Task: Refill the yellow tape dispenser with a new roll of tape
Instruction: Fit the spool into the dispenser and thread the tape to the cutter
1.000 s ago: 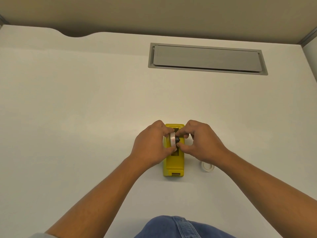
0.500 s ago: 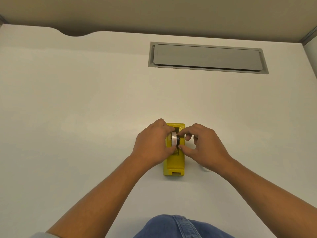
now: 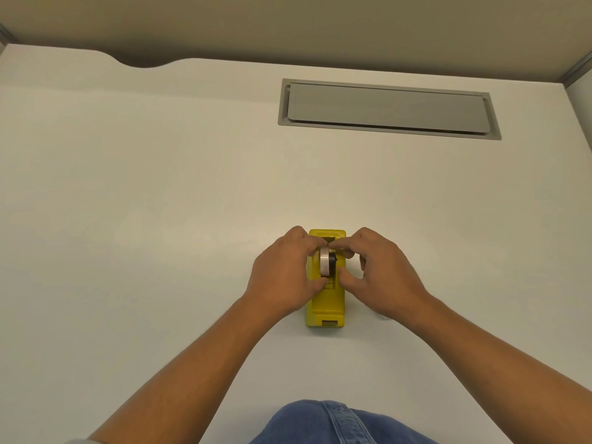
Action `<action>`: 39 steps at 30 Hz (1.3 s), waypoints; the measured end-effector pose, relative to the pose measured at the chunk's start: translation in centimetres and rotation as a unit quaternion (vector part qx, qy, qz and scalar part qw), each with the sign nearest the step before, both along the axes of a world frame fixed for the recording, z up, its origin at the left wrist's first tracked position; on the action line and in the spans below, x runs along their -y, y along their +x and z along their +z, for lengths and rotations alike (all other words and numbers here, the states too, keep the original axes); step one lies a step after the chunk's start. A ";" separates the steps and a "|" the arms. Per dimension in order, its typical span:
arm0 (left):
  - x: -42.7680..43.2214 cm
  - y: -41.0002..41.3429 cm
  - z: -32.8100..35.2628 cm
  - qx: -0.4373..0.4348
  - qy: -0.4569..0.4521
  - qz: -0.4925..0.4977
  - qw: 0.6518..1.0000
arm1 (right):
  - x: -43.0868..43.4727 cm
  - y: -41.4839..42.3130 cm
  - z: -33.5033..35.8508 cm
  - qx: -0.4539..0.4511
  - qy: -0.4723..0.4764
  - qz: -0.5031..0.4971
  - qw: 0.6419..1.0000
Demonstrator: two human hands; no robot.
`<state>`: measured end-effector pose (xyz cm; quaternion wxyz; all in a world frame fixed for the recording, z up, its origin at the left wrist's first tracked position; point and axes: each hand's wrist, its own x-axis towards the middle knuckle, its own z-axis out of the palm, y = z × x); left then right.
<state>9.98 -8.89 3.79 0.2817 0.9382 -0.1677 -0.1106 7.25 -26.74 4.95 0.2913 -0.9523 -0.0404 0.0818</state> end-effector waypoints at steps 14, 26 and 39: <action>0.9 0.2 1.1 0.051 0.048 -0.041 0.997 | -0.1 -0.5 0.0 0.053 -0.066 0.015 0.996; 0.7 0.2 0.7 0.041 0.034 -0.048 0.997 | -0.2 -0.7 0.0 0.039 -0.020 -0.007 0.999; 0.7 0.1 0.8 0.041 0.032 -0.034 0.998 | -0.6 -0.1 0.5 0.046 0.004 -0.010 0.999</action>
